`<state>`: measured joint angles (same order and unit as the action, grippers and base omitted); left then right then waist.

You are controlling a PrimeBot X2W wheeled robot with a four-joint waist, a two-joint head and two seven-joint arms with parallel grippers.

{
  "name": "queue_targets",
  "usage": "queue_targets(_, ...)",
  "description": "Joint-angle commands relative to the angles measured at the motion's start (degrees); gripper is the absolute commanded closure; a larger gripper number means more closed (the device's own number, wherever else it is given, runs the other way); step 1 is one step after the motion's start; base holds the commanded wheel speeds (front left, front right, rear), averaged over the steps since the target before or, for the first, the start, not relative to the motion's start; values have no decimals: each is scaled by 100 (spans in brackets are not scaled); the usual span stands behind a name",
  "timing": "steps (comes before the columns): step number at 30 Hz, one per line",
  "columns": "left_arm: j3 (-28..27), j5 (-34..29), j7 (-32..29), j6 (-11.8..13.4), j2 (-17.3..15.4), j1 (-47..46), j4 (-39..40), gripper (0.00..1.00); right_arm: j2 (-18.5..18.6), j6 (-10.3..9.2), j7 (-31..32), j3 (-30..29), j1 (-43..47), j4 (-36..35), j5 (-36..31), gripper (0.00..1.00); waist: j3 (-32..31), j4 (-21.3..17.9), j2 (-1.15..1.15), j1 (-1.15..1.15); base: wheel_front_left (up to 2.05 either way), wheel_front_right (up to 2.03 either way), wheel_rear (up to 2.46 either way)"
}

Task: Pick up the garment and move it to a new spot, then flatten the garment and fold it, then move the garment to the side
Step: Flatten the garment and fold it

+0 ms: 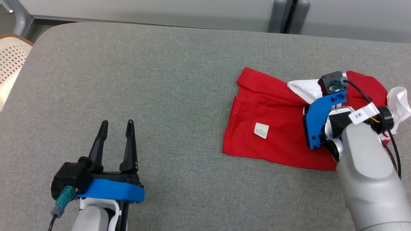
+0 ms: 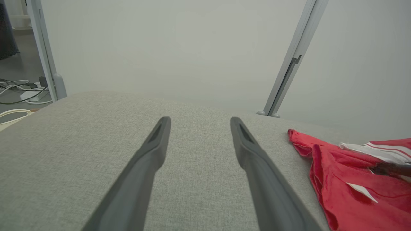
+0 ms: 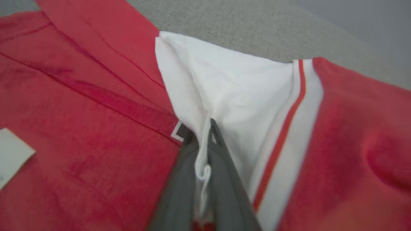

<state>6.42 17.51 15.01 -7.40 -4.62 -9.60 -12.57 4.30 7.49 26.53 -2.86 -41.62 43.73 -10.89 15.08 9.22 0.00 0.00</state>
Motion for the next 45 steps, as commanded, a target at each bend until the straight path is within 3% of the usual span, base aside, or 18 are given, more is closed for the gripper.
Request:
queue_targets(1,-23,-9,24,-6,3,-67,10,0,-15,1,-94,-59,-81,-51,68,100,-16,-13,0,0,0,0,0)
queue_targets(8,-117,-43,24,-6,-2,60,11,0,-121,1,-430,59,56,-507,555,100,-164,-169,0,0,0,0,0)
queue_targets(15,-108,-57,24,-6,6,41,25,0,-145,2,-600,795,-187,-1250,1540,100,-236,-218,0,0,0,0,0)
queue_targets(26,-50,-28,24,-6,11,157,-19,0,-141,1,-1493,1857,-1191,-1942,3344,100,-403,-50,0,0,0,0,0)
queue_targets(35,-191,-84,24,-6,-27,393,32,0,-135,2,-1550,1497,-875,-2158,3278,100,-612,-228,0,0,0,0,0)
queue_targets(45,-234,-95,24,-6,-58,469,83,0,-140,2,-998,621,-412,-3714,2538,100,-736,-598,0,0,0,0,0)
